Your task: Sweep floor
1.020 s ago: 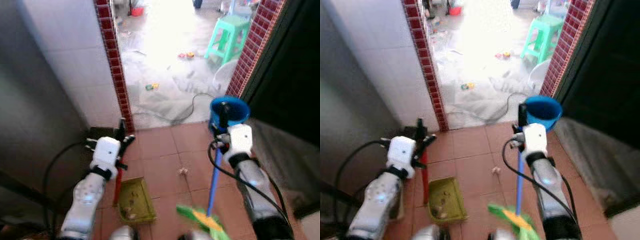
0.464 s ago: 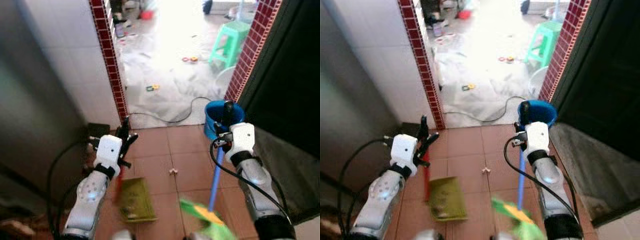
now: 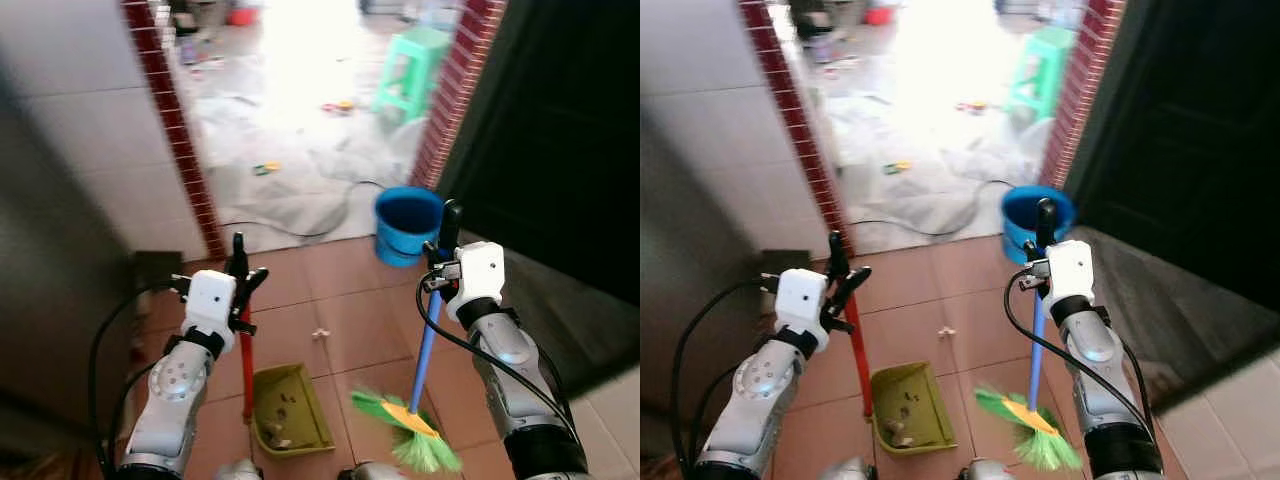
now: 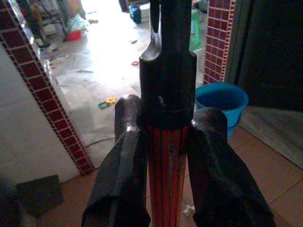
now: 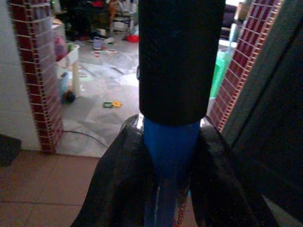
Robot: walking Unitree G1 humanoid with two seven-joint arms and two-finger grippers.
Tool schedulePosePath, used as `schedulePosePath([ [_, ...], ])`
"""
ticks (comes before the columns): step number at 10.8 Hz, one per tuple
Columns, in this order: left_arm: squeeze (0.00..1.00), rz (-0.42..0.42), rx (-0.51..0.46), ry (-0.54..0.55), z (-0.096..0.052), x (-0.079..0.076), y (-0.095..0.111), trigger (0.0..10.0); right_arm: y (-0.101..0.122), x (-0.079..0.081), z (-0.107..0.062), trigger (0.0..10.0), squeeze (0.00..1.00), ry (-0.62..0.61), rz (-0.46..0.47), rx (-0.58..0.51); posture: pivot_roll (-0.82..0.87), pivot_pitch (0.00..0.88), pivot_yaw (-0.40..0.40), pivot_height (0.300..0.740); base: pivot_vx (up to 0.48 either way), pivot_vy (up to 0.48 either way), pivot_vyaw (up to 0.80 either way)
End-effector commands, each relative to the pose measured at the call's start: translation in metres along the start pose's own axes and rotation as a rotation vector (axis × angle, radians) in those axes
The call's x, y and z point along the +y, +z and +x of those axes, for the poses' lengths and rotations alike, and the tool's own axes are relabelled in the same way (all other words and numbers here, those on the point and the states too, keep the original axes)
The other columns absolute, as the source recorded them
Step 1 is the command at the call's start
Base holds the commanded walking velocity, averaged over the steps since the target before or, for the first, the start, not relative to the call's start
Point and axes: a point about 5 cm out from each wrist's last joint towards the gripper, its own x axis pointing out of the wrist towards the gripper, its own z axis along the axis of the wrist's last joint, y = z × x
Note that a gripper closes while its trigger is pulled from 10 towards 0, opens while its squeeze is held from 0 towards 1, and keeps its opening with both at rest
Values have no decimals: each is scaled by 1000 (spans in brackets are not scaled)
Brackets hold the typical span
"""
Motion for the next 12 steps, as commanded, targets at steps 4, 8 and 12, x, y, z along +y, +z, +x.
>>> schedulePosePath([
  [4, 0, -11, 4, 3, 0, 1, 0, 10000, 0, -3, -1, 10000, 0, -10, -8, 14, -44, 0, 17, 740, 0, 0, -800],
  [8, 0, -21, 1, -13, -2, 1, -2, 10000, -5, 0, -6, 10000, 0, -18, 5, 26, -46, 0, 31, 740, 0, 0, -800],
  [12, 0, -27, -8, -37, 0, -1, 0, 10000, -6, 0, -4, 10000, 0, -28, 11, 29, -50, 0, 36, 740, 0, 0, -800],
])
